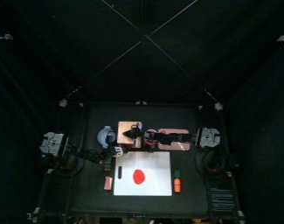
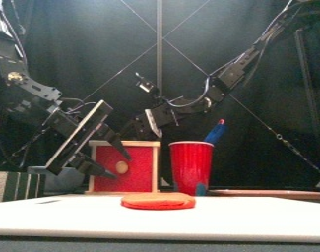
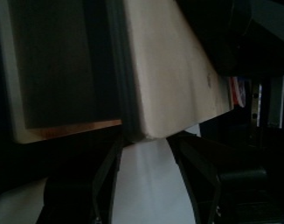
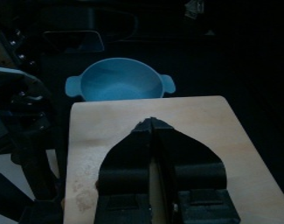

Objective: Get the cutter from the drawer then cut the dough then place the extra dough in the bowl
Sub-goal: Open the drawer

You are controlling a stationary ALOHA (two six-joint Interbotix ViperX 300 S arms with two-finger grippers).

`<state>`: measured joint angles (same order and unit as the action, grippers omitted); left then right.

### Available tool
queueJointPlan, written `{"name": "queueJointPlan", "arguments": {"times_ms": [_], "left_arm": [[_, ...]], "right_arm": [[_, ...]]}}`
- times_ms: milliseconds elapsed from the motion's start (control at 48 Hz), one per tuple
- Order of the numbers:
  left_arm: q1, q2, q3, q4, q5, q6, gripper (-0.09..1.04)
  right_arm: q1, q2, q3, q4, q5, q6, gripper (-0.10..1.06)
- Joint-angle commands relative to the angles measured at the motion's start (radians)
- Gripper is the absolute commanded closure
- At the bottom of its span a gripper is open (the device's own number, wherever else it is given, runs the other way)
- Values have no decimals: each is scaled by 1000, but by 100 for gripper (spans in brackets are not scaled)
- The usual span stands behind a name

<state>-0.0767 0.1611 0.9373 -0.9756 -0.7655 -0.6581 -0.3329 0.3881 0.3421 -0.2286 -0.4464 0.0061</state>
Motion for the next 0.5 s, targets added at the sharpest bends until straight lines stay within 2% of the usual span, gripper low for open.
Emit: {"name": "queueJointPlan", "arguments": {"times_ms": [21, 250, 417, 500], "left_arm": [[17, 3, -35, -9, -9, 6, 14], [34, 25, -46, -9, -9, 14, 17], [18, 25, -37, -12, -2, 28, 34], [3, 20, -34, -14, 11, 28, 39]], "right_arm": [[-9, 6, 6, 0, 26, -3, 102], [-8, 9, 5, 0, 46, -2, 102], [-6, 9, 6, 5, 57, -2, 102], [-6, 9, 6, 9, 66, -2, 102]]}}
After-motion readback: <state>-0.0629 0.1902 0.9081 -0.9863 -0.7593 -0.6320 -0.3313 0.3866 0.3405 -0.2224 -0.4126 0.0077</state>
